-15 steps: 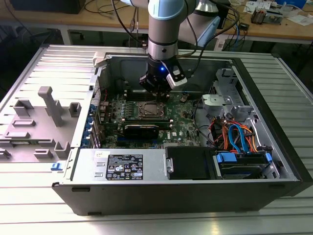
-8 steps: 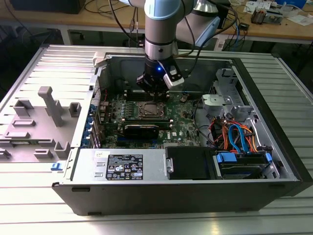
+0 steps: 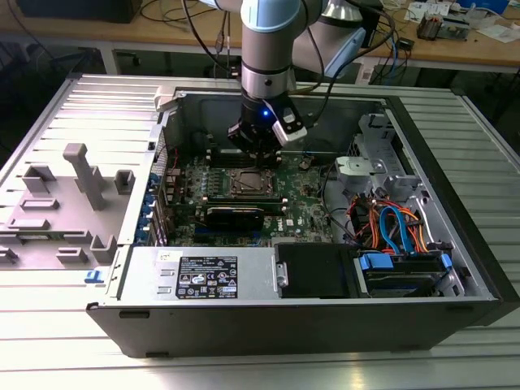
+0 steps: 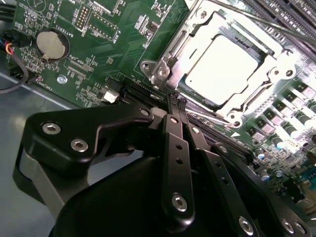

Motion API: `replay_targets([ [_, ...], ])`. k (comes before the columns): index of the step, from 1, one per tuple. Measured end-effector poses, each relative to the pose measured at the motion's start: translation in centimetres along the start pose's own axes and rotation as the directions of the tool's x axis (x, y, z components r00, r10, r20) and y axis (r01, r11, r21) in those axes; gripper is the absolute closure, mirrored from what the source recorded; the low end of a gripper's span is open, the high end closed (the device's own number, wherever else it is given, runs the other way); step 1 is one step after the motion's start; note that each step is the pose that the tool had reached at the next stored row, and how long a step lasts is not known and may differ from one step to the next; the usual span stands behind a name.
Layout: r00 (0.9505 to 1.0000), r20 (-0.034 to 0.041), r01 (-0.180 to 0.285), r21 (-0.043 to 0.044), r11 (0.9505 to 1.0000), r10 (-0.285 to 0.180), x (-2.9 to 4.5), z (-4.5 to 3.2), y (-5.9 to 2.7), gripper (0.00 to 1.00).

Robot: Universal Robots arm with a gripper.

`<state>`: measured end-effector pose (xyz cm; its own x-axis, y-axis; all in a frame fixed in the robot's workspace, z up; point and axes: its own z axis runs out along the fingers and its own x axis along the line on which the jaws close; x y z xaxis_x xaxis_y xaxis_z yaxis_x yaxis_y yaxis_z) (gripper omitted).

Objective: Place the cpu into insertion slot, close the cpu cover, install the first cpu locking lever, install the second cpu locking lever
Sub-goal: 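Install the first cpu locking lever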

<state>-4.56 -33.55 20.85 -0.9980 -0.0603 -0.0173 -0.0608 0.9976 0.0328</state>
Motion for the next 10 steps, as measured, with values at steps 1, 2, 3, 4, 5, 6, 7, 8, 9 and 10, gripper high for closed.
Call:
replay_targets([
  [1, 1.0, 0.0, 0.001, -0.0002, 1.0, -0.001, -0.01, 0.02, 0.03, 0.89],
  [2, 1.0, 0.0, 0.002, -0.0003, 1.0, -0.002, -0.01, 0.03, 0.04, 0.89],
  [3, 1.0, -0.0002, 0.003, 0.0, 1.0, -0.003, 0.0, 0.03, 0.04, 0.89],
  [4, 1.0, -0.0003, 0.004, 0.0001, 1.0, -0.004, 0.0, 0.05, 0.05, 0.89],
  [5, 1.0, -0.0003, 0.004, 0.0, 1.0, -0.004, 0.0, 0.05, 0.05, 0.89],
  [6, 1.0, -0.0002, 0.004, 0.0, 1.0, -0.004, -0.01, 0.06, 0.04, 0.89],
  [7, 1.0, -0.0003, 0.004, -0.0001, 1.0, -0.004, -0.02, 0.06, 0.04, 0.89],
  [8, 1.0, -0.0004, 0.004, 0.0, 1.0, -0.004, -0.05, 0.06, 0.03, 0.89],
  [9, 1.0, -0.0004, 0.004, 0.0001, 1.0, -0.004, -0.09, 0.07, 0.02, 0.89],
  [10, 1.0, -0.0003, 0.004, 0.0001, 1.0, -0.004, -0.14, 0.09, 0.01, 0.89],
])
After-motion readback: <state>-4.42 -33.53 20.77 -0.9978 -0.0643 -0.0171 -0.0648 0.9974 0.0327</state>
